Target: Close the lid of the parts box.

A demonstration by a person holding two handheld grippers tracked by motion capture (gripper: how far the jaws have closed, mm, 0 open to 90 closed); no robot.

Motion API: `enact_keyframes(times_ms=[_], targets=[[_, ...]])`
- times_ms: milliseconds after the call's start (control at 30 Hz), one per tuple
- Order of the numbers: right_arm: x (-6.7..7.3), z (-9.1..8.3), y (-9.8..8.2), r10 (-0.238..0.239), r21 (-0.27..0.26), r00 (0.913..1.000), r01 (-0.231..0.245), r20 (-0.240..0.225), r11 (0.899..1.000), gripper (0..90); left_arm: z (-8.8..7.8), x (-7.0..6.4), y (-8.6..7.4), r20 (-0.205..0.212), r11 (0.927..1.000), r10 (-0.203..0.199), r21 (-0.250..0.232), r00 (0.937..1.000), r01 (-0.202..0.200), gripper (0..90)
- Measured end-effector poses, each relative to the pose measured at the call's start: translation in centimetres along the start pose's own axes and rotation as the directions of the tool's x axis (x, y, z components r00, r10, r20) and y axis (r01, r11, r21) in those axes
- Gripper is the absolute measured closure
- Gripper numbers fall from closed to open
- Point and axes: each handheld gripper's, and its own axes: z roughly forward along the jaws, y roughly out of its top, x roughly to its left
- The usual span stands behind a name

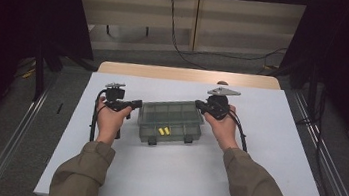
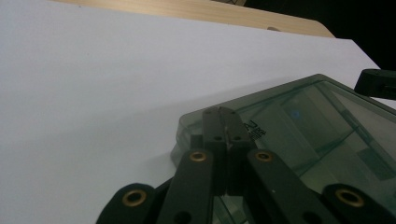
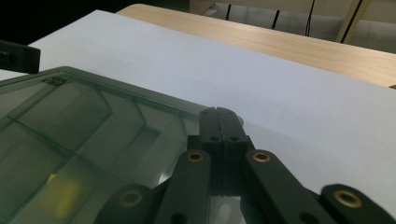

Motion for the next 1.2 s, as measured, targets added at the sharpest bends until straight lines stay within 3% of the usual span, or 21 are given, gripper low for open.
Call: enact_keyframes(times_ms=[1200], targets=[[1.1, -1.4, -1.5, -0.039, 0.000, 0.9987, 0.039, -0.032, 0.999, 90.0, -1.0, -1.0, -1.7, 0.017, 0.9980, 0.063, -0.008, 0.9979, -0.063, 90.0]])
